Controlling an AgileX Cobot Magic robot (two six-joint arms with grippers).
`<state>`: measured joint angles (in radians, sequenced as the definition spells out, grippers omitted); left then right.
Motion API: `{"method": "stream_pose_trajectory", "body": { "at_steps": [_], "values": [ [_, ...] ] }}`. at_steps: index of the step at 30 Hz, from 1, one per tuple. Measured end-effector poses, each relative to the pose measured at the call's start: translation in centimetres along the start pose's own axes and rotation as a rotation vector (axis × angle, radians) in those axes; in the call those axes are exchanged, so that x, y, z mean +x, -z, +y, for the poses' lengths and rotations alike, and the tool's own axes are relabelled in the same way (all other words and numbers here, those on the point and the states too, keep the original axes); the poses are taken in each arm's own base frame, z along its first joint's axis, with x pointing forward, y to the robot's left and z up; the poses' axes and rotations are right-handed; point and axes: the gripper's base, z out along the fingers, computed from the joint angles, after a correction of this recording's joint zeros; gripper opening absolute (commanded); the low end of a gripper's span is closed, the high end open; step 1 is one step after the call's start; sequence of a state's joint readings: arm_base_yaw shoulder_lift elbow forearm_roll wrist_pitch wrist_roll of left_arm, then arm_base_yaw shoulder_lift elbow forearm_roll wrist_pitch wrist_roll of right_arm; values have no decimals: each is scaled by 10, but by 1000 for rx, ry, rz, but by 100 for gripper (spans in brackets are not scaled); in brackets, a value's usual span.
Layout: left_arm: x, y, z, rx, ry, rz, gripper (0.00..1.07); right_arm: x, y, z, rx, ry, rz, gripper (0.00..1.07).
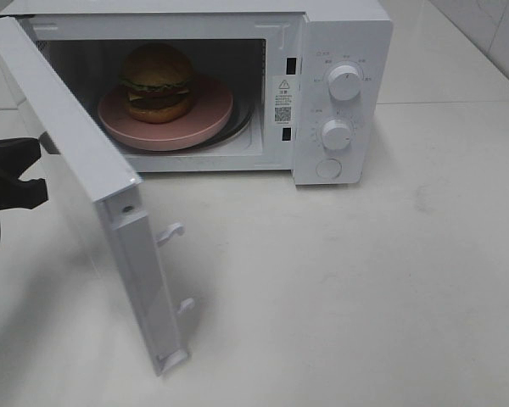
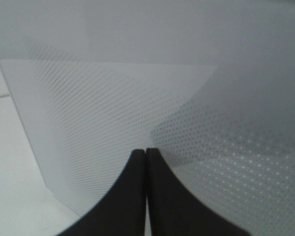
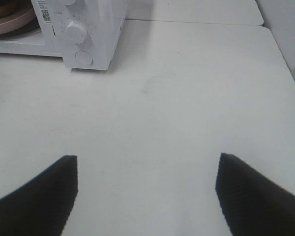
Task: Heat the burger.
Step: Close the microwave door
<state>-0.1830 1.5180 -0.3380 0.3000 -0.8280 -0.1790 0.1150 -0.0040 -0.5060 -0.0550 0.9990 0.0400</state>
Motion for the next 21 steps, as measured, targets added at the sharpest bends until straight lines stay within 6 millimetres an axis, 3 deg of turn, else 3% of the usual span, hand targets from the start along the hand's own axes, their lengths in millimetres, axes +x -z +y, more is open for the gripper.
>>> {"method": "stream_pose_trajectory", "body": {
  "at_steps": [2,5,7,21],
  "values": [
    [1,-13,-15,57,-6,10,0,0,0,0,0,0,0,76],
    [2,-16,-18,71,-9,13,0,0,0,0,0,0,0,76],
    [-1,-28,-31,109,-18,2,0,0,0,0,0,0,0,76],
    [-15,-73,-69,132,-4,-30,0,0,0,0,0,0,0,76]
  ]
}}
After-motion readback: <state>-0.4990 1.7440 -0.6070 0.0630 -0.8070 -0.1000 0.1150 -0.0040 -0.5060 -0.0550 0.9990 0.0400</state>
